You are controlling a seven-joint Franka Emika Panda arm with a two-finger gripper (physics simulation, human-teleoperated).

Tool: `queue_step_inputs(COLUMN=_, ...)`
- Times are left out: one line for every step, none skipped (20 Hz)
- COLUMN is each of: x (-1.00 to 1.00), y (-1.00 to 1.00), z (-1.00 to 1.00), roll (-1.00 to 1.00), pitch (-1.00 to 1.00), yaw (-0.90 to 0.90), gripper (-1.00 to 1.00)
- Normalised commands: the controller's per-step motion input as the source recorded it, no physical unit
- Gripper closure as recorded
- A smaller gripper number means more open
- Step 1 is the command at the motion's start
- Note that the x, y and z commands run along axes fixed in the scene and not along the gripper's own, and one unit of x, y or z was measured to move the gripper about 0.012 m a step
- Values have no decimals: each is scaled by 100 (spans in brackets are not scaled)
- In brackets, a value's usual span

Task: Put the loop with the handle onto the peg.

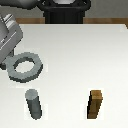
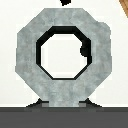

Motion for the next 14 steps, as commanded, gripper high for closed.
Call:
queue_step_inputs(x=100, y=0, z=0, roll=0, pitch=0, yaw=0, gripper=100)
queue_step_inputs(x=100, y=0, z=0, roll=0, pitch=0, yaw=0, gripper=100)
queue_step_inputs(x=100, y=0, z=0, roll=0, pitch=0, yaw=0, gripper=100)
queue_step_inputs(x=100, y=0, z=0, roll=0, pitch=0, yaw=0, gripper=100)
queue_step_inputs(x=0, y=0, z=0, roll=0, pitch=0, yaw=0, gripper=100)
queue_step_inputs(x=0, y=100, z=0, roll=0, pitch=0, yaw=0, gripper=100)
queue_step_inputs(x=0, y=0, z=-100, roll=0, pitch=0, yaw=0, gripper=100)
queue_step_inputs(x=0, y=0, z=-100, roll=0, pitch=0, yaw=0, gripper=100)
queue_step_inputs(x=0, y=0, z=-100, roll=0, pitch=0, yaw=0, gripper=100)
queue_step_inputs(x=0, y=0, z=-100, roll=0, pitch=0, yaw=0, gripper=100)
queue_step_inputs(x=0, y=0, z=-100, roll=0, pitch=0, yaw=0, gripper=100)
queue_step_inputs(x=0, y=0, z=-100, roll=0, pitch=0, yaw=0, gripper=100)
queue_step_inputs(x=100, y=0, z=0, roll=0, pitch=0, yaw=0, gripper=100)
queue_step_inputs(x=0, y=0, z=-100, roll=0, pitch=0, yaw=0, gripper=100)
